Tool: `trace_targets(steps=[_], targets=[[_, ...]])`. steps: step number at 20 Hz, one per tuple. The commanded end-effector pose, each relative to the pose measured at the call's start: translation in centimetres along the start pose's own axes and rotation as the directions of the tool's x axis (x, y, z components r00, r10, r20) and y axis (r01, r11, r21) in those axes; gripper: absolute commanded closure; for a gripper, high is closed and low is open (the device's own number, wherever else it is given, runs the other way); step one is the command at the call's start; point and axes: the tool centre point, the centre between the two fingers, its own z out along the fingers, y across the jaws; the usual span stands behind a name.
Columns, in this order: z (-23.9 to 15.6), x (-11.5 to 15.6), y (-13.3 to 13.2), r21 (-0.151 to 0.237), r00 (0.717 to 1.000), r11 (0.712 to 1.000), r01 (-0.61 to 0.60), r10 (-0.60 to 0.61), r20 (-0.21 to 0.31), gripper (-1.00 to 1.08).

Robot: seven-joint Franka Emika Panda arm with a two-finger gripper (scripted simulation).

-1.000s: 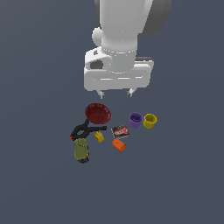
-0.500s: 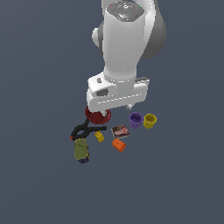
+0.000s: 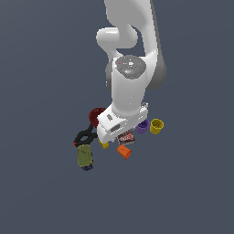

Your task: Pick up a designated object from a clutter of objects.

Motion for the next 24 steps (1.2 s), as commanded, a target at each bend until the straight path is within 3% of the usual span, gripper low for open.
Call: trace_targets(steps=[1,12,24], targets=[[2.3,0.4,0.0,0.004,0.997,0.997,0.071,-0.071,0.000,-0.92],[9.2,1.2,-0.5,0.017,0.960,0.960,0.278,-0.278,-0.006,-0.92],[10.9,1.2,-0.6,0.021,0.948,0.948,0.317,-0.317,-0.007,-0.92]])
